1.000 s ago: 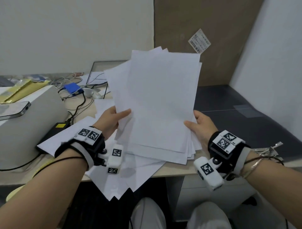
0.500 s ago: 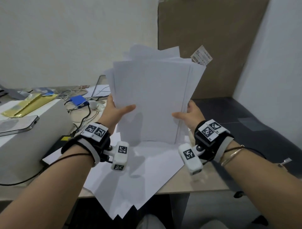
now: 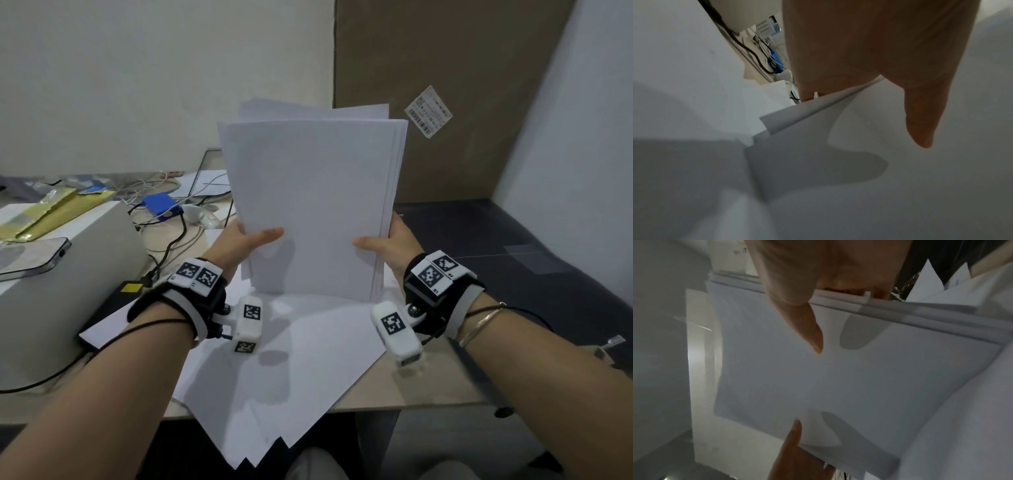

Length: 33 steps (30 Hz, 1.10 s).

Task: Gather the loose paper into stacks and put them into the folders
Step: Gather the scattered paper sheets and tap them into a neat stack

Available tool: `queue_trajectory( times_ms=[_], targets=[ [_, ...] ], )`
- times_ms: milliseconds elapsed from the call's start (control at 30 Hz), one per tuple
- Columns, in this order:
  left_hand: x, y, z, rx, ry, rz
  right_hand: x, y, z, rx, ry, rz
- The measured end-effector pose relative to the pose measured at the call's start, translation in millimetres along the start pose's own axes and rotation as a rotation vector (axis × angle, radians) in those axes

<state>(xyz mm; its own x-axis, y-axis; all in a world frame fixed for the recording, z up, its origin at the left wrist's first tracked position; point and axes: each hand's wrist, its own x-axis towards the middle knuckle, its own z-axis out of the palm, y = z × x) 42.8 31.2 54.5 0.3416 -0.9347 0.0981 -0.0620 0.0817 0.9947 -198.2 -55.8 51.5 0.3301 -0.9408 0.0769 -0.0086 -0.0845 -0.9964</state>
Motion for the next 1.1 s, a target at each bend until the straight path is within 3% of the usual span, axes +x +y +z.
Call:
queue_trajectory(
  times_ms=[200,367,567,767,900,1000,1100],
  targets=[
    [-2,-27,3,-0.088,0.052,-0.119,8,2,5,0.097,0.046,0.087],
    [1,-28,10,-0.122,0.112,-0.16,15,6,17,0.11,0.057,0.053],
    [-5,-43,5,-0.12,0.149,-0.278,12,31,12,-0.17,-0.147,0.178],
    [-14,-34,8,-0.007,0.153,-0.273,3,26,2,-0.366,-0.014,0.048],
    [-24,-39,3,0.194,0.122,-0.334,-2,22,-20,-0.545,-0.016,0.088],
    [-31,-51,-14,0.505,0.232,-0.371,-7,29,-41,-0.618,-0.061,0.196],
    [-43,-63,-30,0.833,0.306,-0.533,-13,37,-57,-0.738,-0.131,0.28]
  ],
)
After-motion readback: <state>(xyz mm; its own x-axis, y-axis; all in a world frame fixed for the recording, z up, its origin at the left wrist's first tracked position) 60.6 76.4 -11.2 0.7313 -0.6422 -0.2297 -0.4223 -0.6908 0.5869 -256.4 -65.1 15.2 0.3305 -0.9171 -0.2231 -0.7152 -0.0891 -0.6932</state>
